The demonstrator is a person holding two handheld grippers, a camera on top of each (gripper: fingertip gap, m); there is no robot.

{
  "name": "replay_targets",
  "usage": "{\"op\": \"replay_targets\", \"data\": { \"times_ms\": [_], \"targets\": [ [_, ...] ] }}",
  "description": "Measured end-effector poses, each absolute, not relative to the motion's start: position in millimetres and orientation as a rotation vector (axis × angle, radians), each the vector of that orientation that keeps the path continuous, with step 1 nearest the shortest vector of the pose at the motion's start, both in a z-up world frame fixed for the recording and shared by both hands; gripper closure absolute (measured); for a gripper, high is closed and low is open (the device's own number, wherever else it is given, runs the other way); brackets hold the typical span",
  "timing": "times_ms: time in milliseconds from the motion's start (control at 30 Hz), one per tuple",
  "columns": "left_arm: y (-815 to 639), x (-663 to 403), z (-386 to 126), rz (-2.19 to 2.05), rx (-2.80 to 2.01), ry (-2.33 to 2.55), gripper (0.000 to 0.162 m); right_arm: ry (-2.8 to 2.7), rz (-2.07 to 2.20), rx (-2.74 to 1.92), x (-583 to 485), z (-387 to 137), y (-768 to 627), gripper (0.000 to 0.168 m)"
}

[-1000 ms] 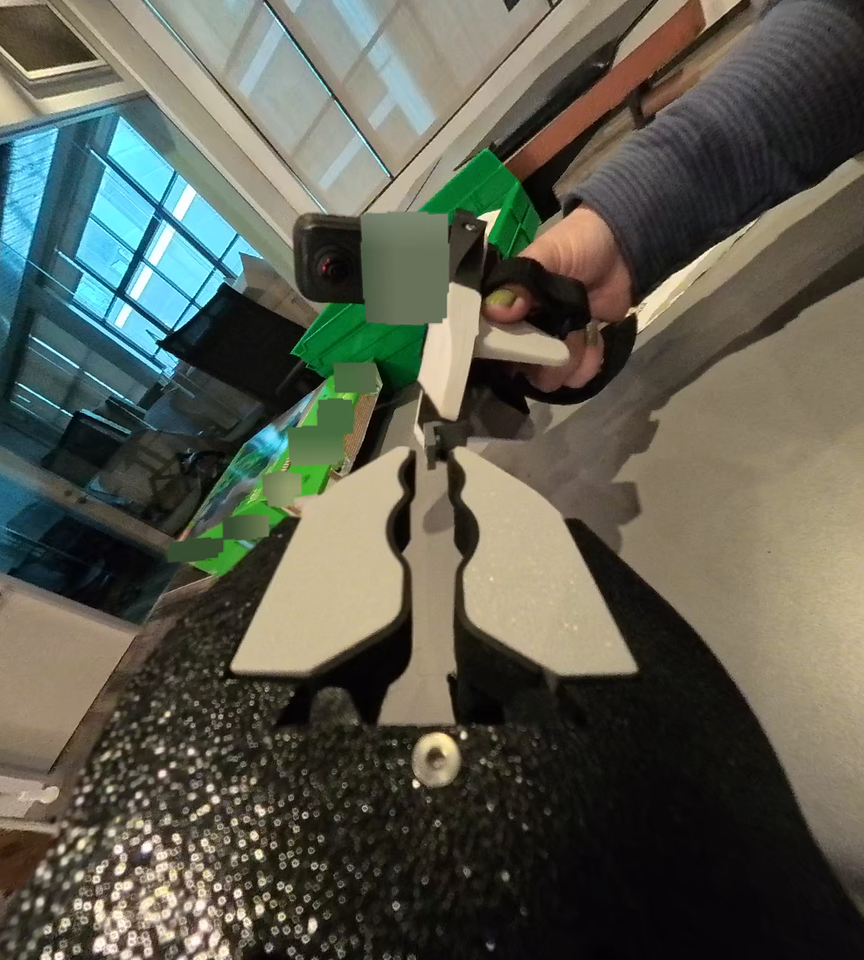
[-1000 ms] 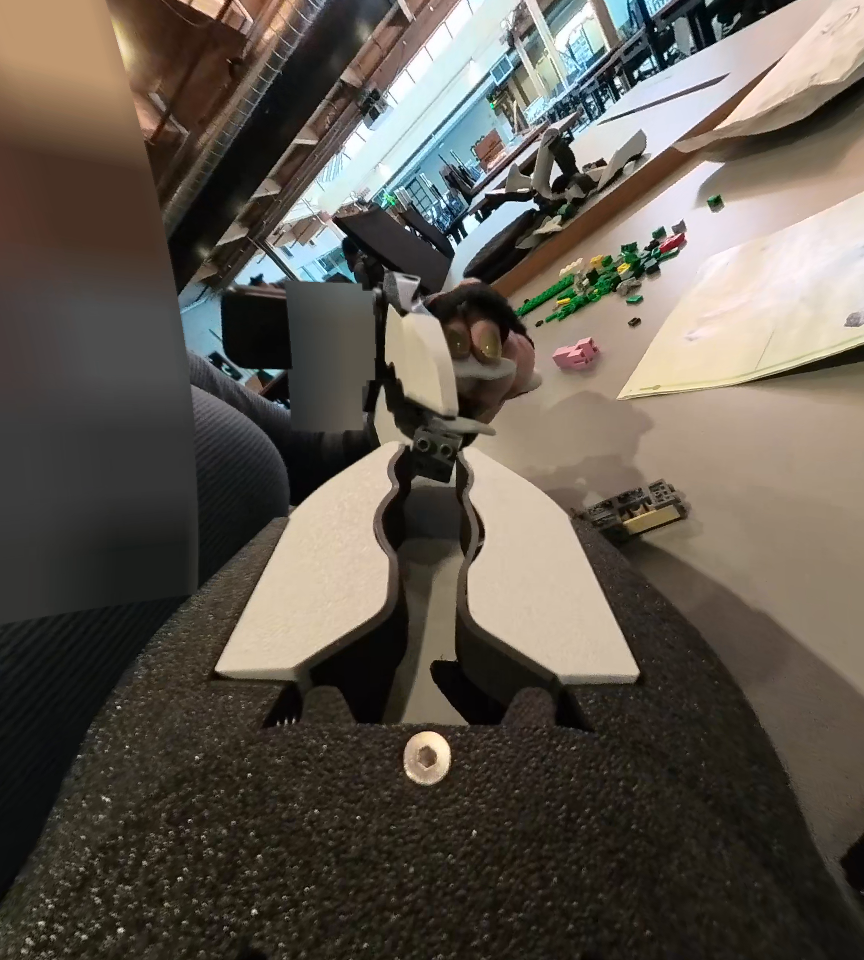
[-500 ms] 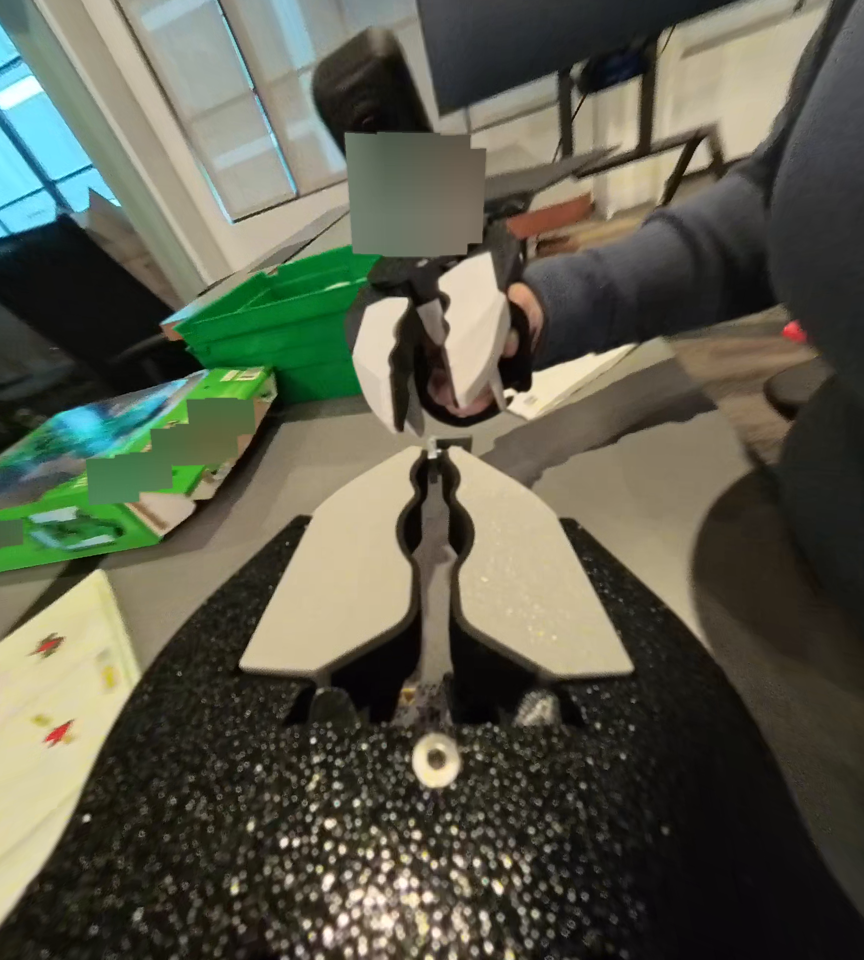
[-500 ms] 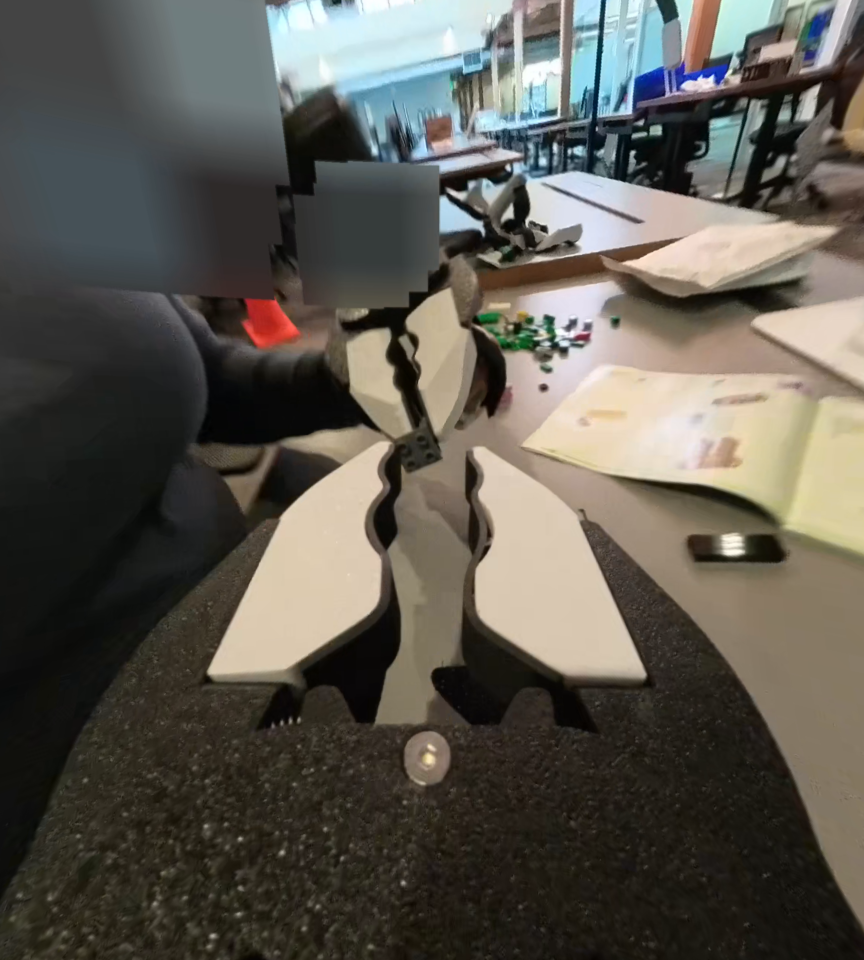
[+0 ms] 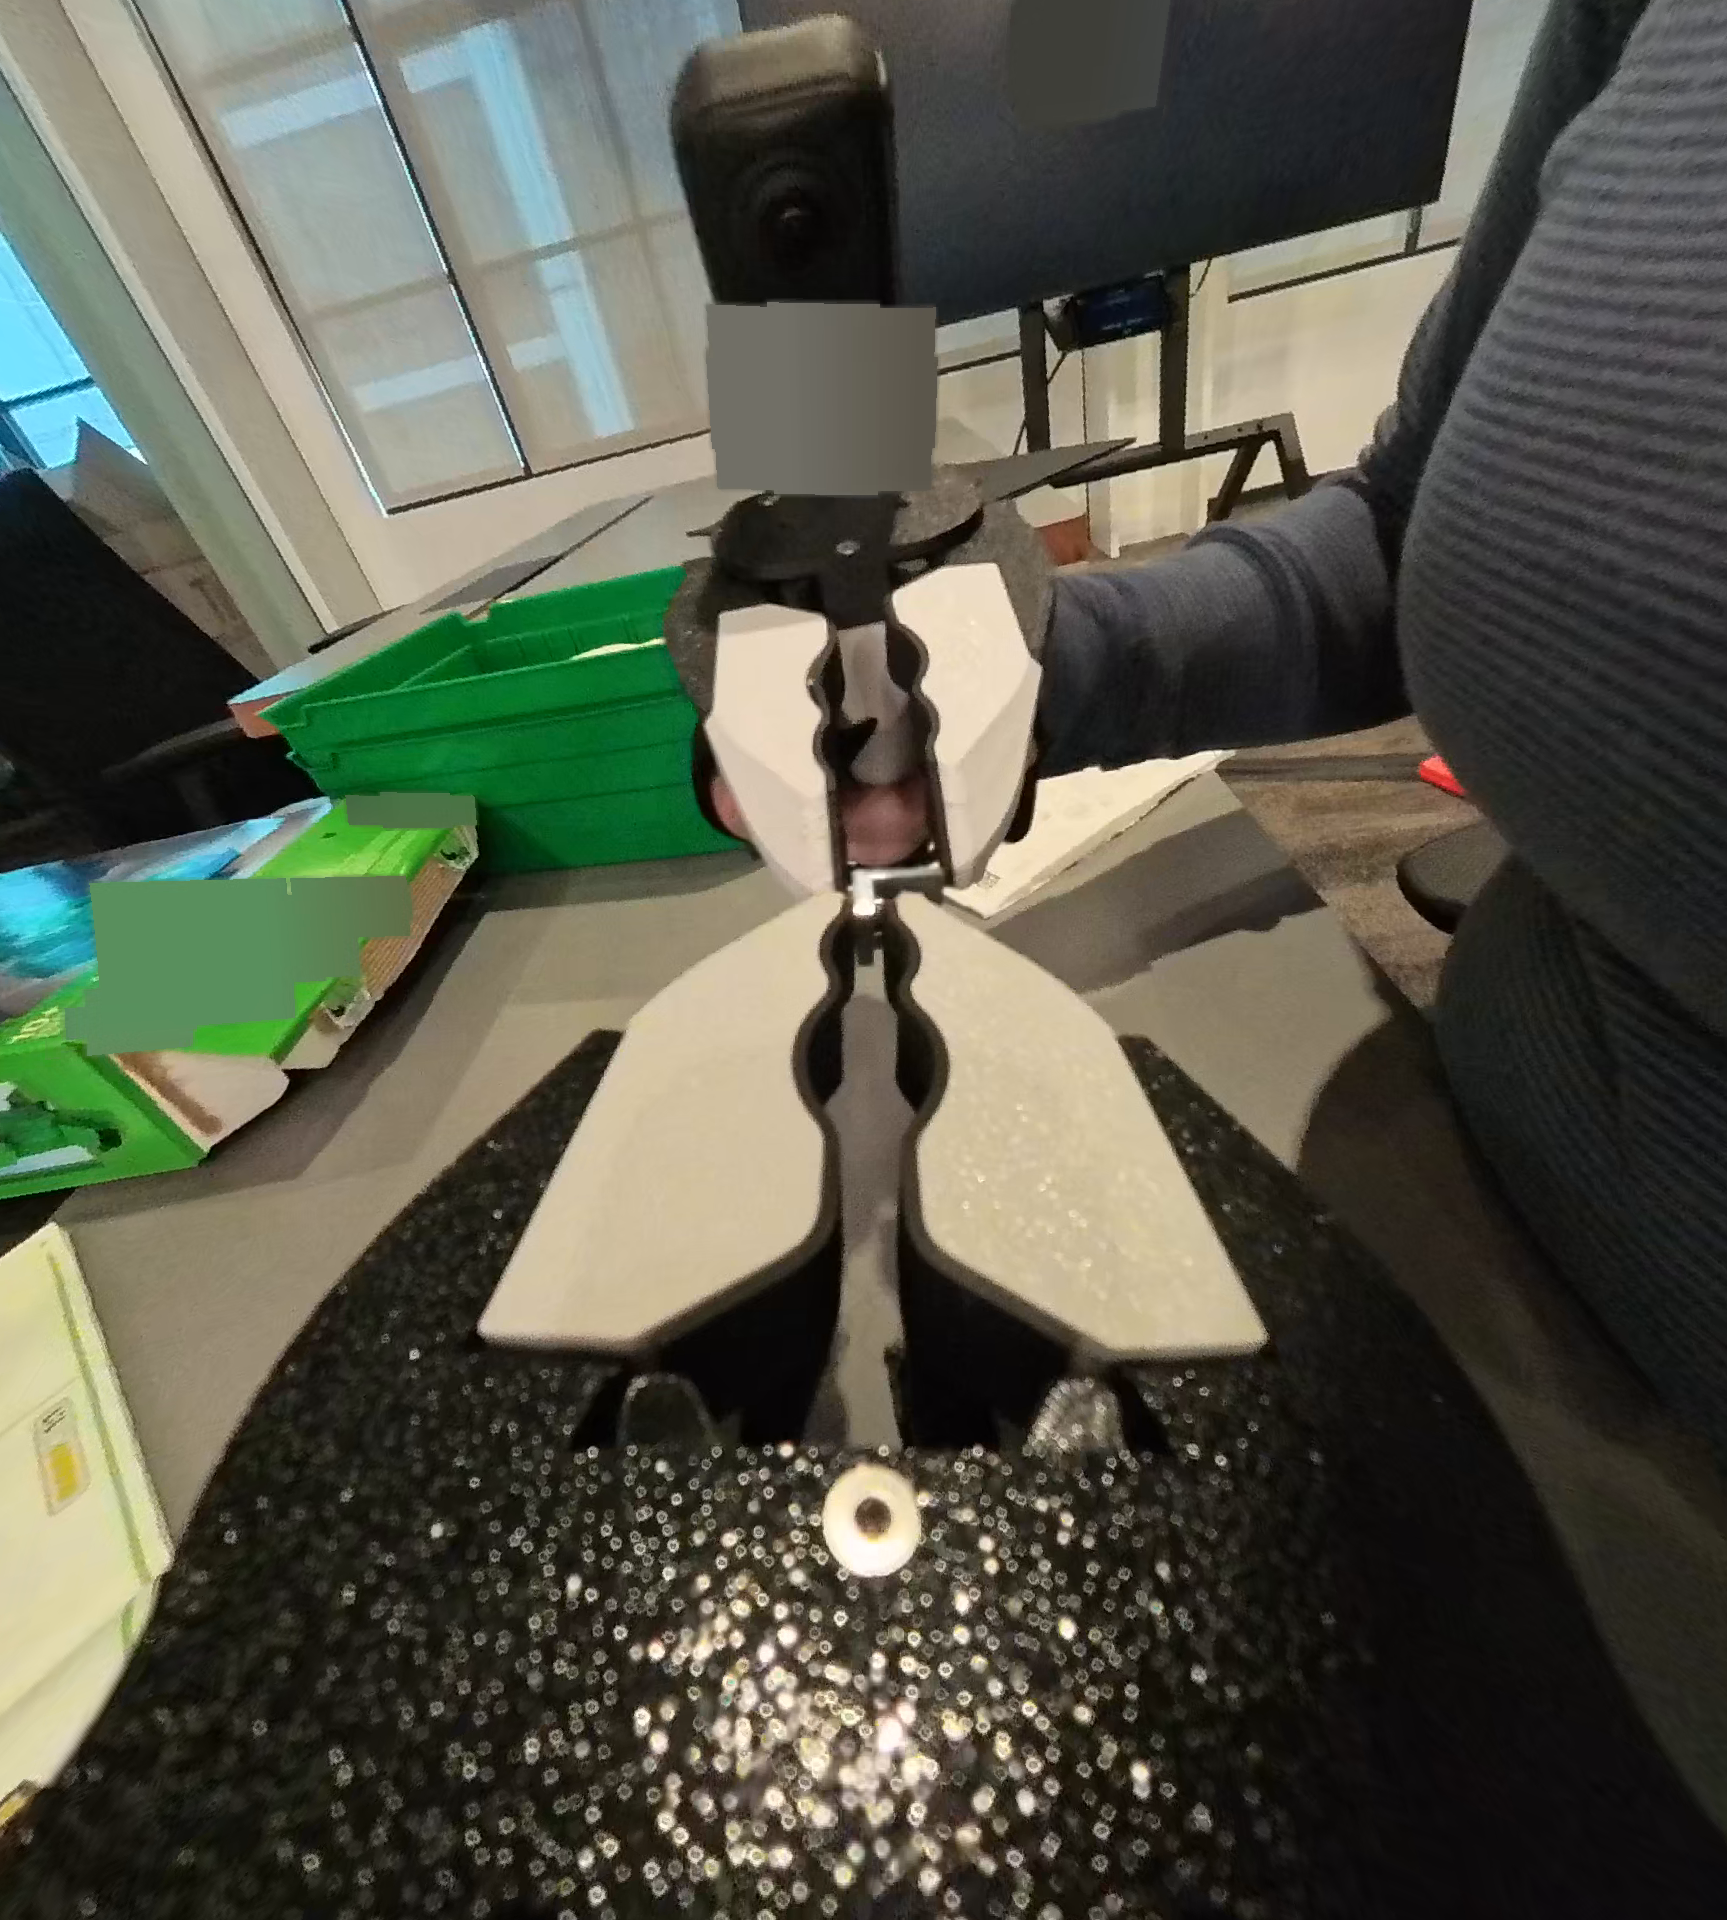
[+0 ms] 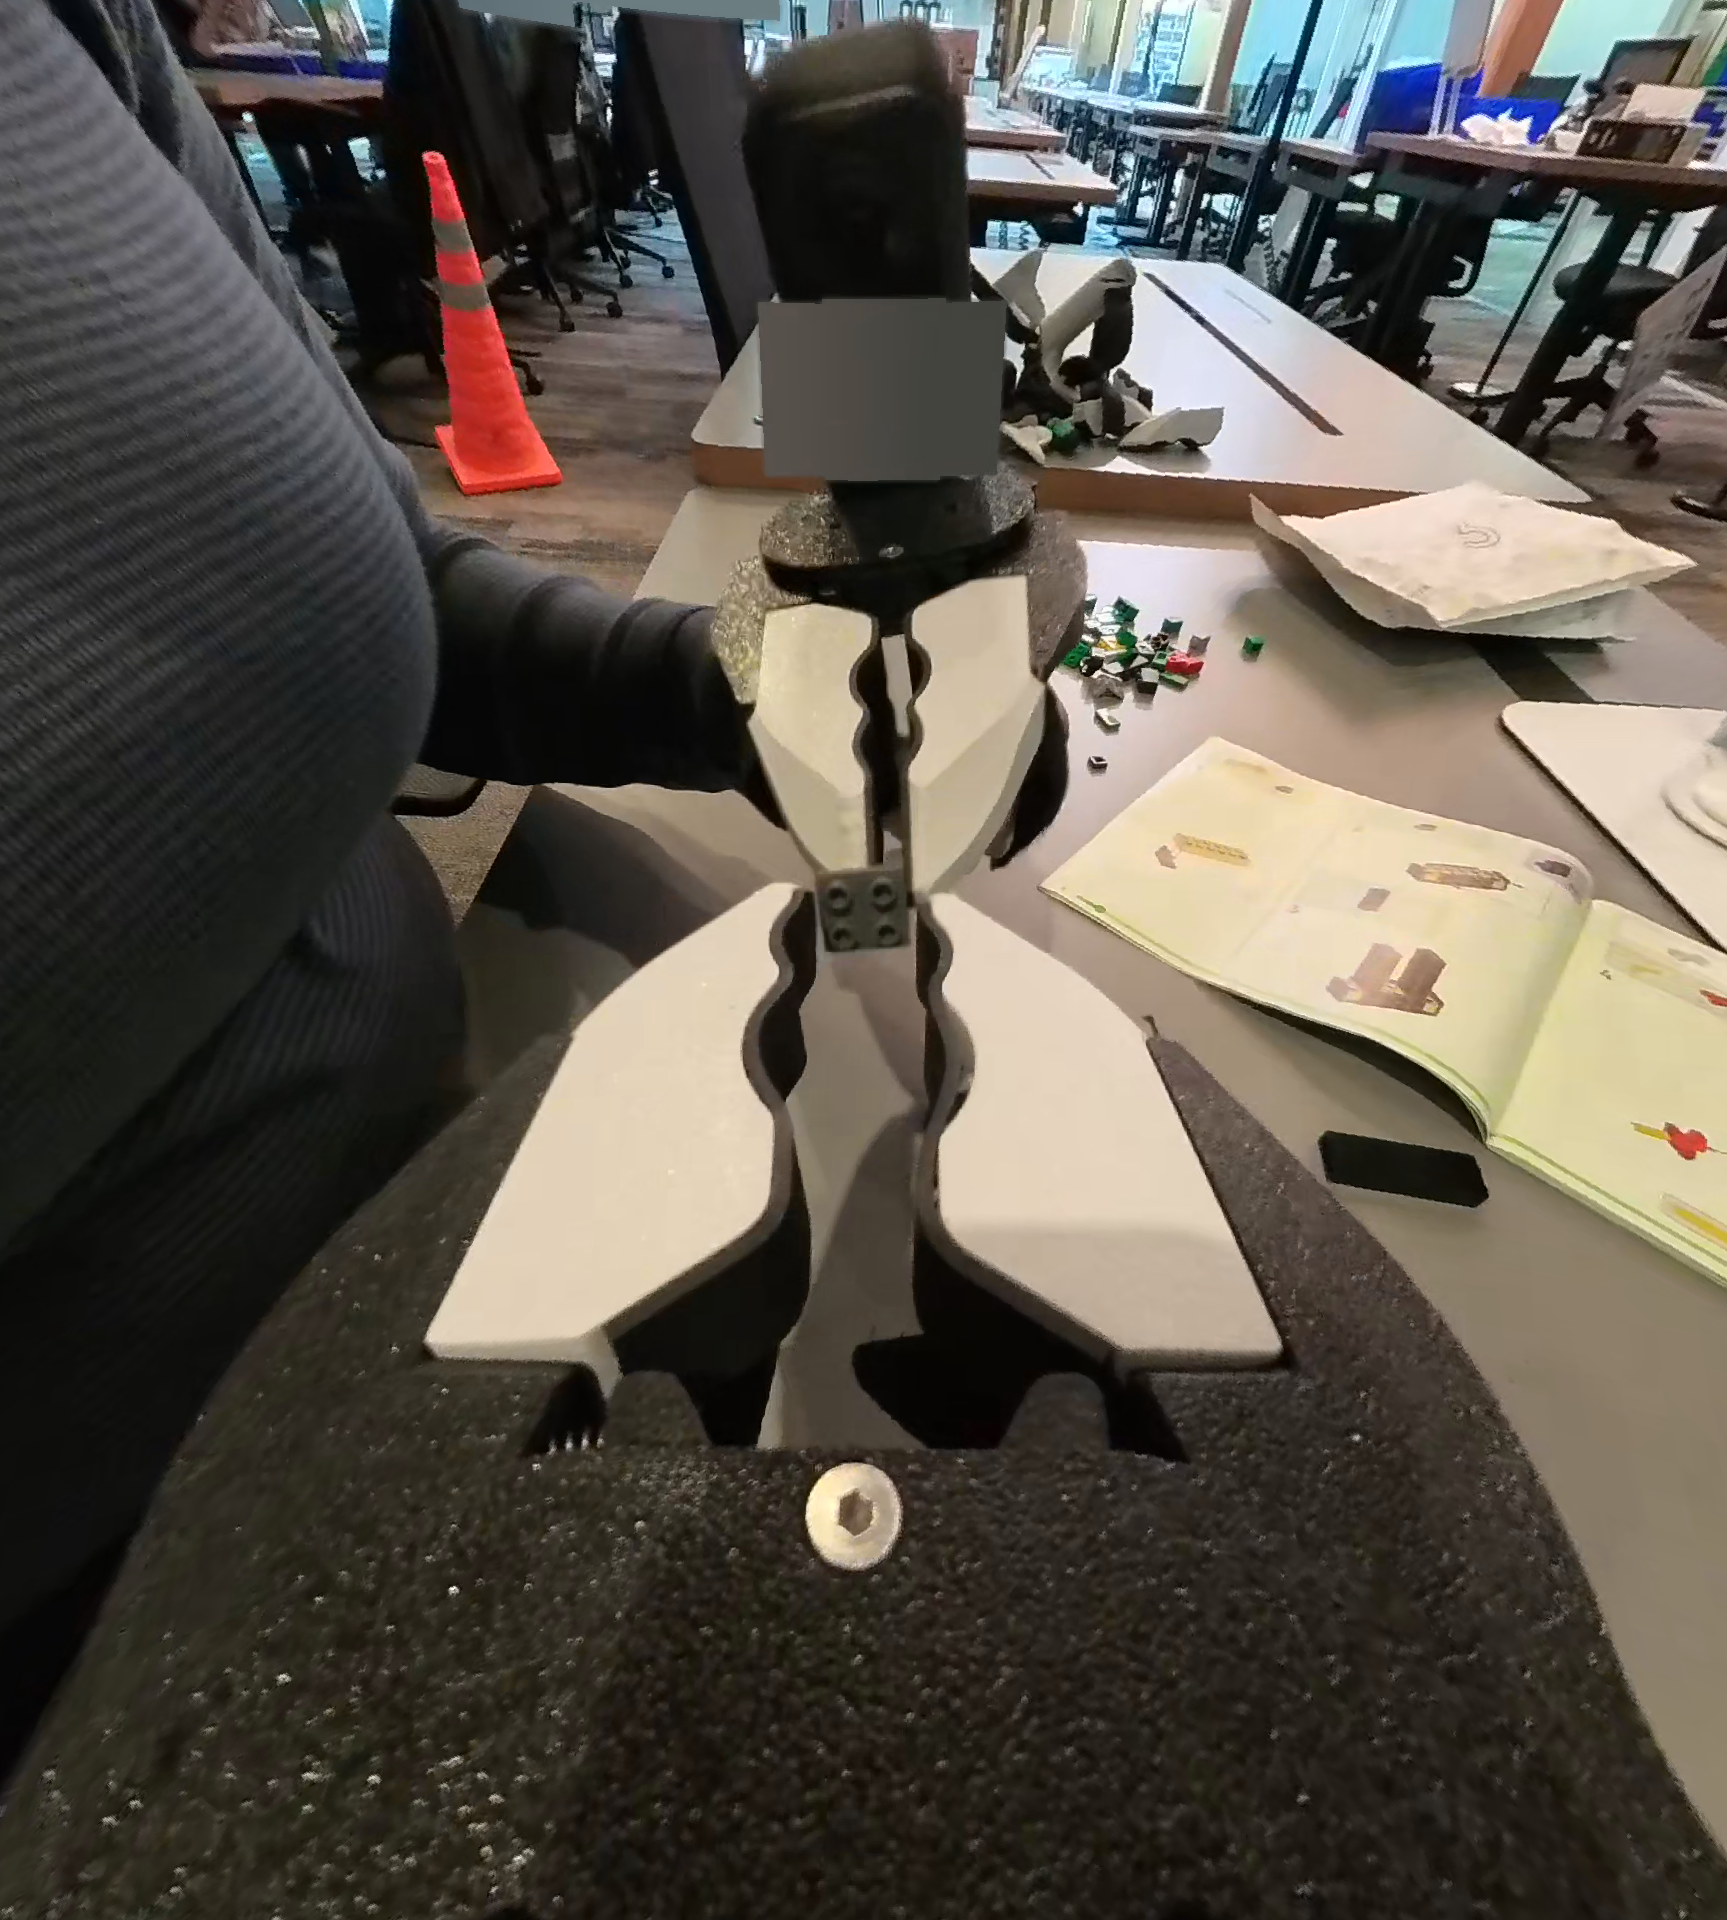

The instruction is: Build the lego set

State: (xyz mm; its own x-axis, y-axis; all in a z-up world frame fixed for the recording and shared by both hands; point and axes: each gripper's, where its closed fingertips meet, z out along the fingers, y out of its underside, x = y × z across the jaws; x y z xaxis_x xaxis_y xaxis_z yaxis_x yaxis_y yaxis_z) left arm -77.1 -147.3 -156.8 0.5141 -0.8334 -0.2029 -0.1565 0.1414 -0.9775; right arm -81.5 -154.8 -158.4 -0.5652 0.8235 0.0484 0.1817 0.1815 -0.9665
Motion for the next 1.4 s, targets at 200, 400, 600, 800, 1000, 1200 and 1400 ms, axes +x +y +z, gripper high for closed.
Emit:
{"op": "replay_targets", "data": {
  "times_ms": [200, 400, 600, 800, 1000, 1200, 1400],
  "targets": [
    [-145, -77, -156, -0.594, -1.365, 0.939, 0.157, -1.862, 1.383, -0.955, -83, -159, -154, 0.151],
    [-144, -76, -157, -0.636, -1.376, 0.915, 0.157, -1.848, 1.395, -0.964, -82, -159, -153, 0.152],
    [-145, -76, -160, -0.711, -1.395, 0.894, 0.150, -1.825, 1.389, -0.969, -83, -161, -149, 0.152],
    [-145, -78, -159, -0.659, -1.370, 0.911, 0.158, -1.819, 1.433, -0.957, -81, -159, -152, 0.152],
    [-156, -72, -155, -0.675, -1.292, 1.014, 0.159, -1.848, 1.633, -0.948, -74, -155, -162, 0.152],
    [-169, -66, -154, -0.740, -1.249, 1.097, 0.160, -1.858, 1.842, -0.932, -65, -146, -165, 0.157],
    [-170, -63, -155, -0.745, -1.234, 1.116, 0.159, -1.927, 1.819, -0.926, -65, -150, -170, 0.156]
  ]
}}
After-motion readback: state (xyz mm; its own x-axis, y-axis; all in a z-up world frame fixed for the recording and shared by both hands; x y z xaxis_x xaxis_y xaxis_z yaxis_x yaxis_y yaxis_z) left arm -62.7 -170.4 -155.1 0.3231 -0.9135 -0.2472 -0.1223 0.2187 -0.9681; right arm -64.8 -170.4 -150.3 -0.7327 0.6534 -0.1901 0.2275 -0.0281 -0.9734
